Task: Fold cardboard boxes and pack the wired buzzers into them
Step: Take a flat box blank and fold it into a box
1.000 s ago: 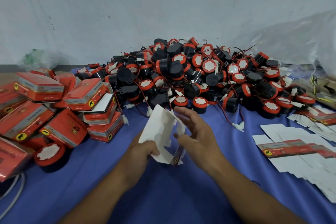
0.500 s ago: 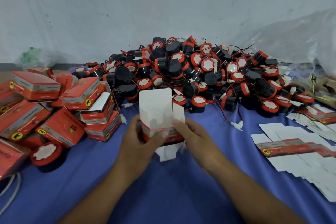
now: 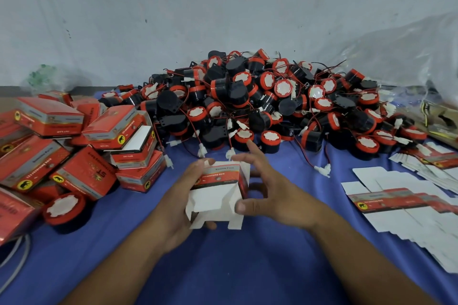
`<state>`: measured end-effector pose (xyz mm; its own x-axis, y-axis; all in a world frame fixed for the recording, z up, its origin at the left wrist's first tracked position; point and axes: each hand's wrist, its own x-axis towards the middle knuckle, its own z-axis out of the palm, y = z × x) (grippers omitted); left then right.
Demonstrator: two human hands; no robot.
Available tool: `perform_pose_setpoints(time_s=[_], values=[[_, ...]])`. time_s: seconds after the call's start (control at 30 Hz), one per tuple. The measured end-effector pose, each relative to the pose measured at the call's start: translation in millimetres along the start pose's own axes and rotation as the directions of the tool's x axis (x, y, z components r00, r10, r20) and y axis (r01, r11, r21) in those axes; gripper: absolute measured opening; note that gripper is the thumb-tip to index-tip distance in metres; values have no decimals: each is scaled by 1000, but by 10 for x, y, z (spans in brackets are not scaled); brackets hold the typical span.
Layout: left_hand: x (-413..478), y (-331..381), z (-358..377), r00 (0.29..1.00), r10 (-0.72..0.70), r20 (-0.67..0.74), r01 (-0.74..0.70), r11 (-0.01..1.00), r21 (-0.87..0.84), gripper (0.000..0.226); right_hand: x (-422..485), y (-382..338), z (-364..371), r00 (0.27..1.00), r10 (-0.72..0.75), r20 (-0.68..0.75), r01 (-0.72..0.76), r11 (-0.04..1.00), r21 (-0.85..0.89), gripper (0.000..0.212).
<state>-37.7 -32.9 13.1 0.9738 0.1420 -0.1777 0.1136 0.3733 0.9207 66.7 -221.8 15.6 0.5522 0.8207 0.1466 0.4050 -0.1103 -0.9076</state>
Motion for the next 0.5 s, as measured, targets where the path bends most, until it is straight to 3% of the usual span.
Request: perform_pose_setpoints(time_s=[0.07, 0.13, 0.2, 0.3, 0.37, 0.5], values=[[-26, 12, -11, 997, -57, 53, 58, 998, -12, 59, 10, -14, -2, 995, -43, -89, 35, 996, -85, 65], [-34, 1, -37, 989, -76, 124, 75, 997, 11, 66, 12, -5, 30, 991, -52, -126, 45, 997, -58, 52], [-10, 9, -13, 985, -8, 174, 3, 1000, 30, 73, 28, 21, 75, 989, -34, -141, 47, 995, 91, 43], [46, 33, -1, 974, 179, 136, -199, 969, 145, 78, 63, 16, 121, 975, 62, -211, 17, 935, 353, 26], [62, -17, -50, 964, 234, 123, -256, 942, 218, 96, 69, 5, 129, 967, 91, -236, -4, 938, 346, 25], [60, -63, -46, 935, 308, 174, -341, 916, 212, 107, 27, 10, 129, 975, 52, -218, -4, 976, 218, 28]])
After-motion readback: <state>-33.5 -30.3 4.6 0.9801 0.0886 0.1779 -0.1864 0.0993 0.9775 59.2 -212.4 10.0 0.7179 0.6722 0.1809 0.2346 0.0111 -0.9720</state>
